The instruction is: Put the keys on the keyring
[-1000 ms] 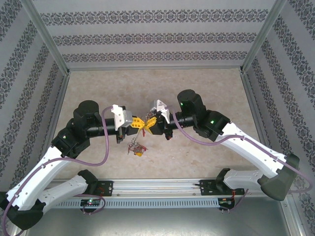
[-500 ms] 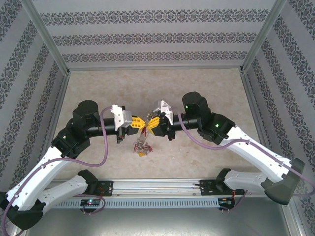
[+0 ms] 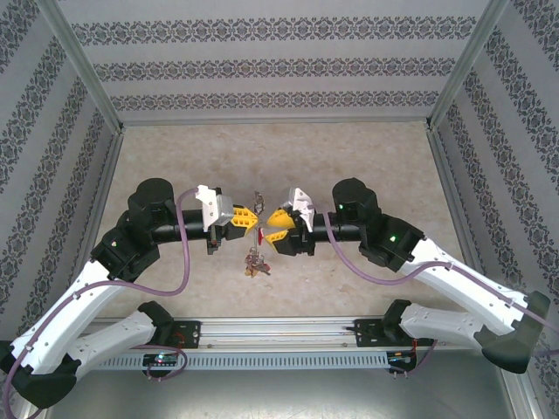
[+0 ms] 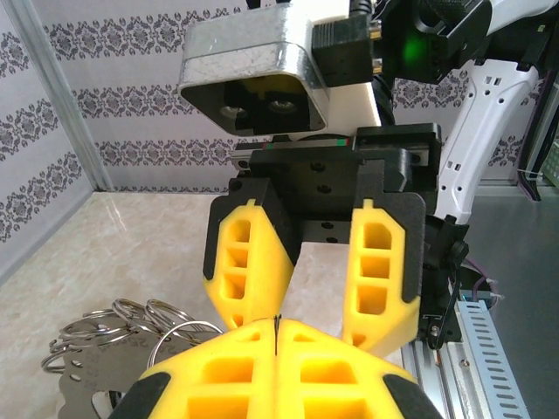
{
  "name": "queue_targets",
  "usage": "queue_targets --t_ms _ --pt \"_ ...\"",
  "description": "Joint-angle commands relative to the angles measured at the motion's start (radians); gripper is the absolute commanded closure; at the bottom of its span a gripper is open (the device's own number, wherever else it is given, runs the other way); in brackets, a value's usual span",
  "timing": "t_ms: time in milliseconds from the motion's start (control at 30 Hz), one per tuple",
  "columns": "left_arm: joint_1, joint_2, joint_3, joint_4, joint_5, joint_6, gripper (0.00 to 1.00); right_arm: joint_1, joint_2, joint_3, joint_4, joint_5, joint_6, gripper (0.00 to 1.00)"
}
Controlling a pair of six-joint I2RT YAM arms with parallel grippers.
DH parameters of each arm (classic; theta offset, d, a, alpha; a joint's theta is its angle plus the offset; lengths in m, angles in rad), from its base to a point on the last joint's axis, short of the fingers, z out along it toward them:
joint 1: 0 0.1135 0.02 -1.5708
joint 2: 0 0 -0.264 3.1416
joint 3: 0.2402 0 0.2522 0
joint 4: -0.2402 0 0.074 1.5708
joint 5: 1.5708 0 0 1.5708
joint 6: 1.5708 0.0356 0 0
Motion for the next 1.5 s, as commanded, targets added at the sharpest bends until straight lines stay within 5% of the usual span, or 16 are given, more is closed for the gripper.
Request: queue_targets --t_ms 0,767,1133,1467 --pt "0.011 -0.015 0.000 0.096 0.025 -0.016 1.00 0.013 0.015 -0.006 0.081 -0.001 0.018 0.55" --pt "0.013 -0.018 0.001 0.090 0.000 -0.011 1.00 0.056 0.016 -0.050 0.174 0.016 0.048 0.48" --pt "0.013 -0.021 -0.002 0.089 0.001 -0.009 1.00 0.058 0.047 -0.037 0.207 0.003 0.047 0.81" --pt "0.015 -0.025 -0.006 0.094 -0.001 -0.009 1.00 0.064 0.058 -0.042 0.192 -0.009 0.050 0.95"
